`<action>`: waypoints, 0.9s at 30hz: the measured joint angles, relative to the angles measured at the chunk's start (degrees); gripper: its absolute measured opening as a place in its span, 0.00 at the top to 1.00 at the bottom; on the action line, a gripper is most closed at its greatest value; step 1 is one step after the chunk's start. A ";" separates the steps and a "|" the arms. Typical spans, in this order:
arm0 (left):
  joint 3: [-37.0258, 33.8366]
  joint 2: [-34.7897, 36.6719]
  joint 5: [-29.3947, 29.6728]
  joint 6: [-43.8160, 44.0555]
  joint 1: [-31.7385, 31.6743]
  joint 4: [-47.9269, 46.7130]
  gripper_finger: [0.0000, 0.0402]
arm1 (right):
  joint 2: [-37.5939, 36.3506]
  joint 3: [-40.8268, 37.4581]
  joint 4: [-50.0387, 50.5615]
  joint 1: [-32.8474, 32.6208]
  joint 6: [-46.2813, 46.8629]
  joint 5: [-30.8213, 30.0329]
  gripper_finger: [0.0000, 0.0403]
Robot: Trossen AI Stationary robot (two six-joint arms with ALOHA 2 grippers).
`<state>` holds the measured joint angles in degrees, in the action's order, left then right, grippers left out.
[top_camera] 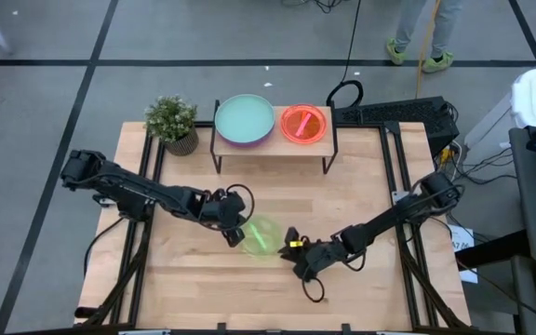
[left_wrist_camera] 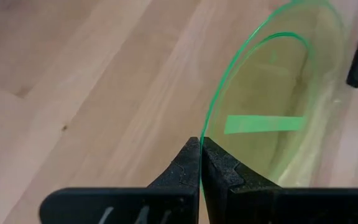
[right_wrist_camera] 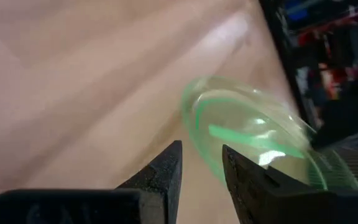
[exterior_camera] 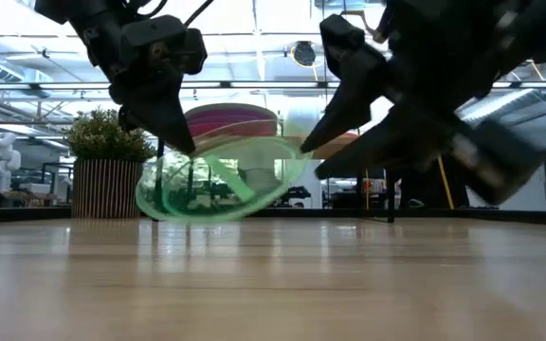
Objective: Place and stack plates onto a shelf
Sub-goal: Stack the transparent green plate on top of the transparent pink plate on the shelf
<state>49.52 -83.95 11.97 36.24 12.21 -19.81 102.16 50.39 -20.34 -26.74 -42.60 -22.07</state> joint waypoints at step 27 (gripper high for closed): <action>0.00 -0.03 -0.60 2.63 -0.57 0.49 0.99 | 2.79 0.02 -2.73 0.00 -6.13 -4.96 0.95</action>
<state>49.52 -83.99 11.37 38.87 11.64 -19.32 104.95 50.41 -23.07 -26.74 -48.73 -27.03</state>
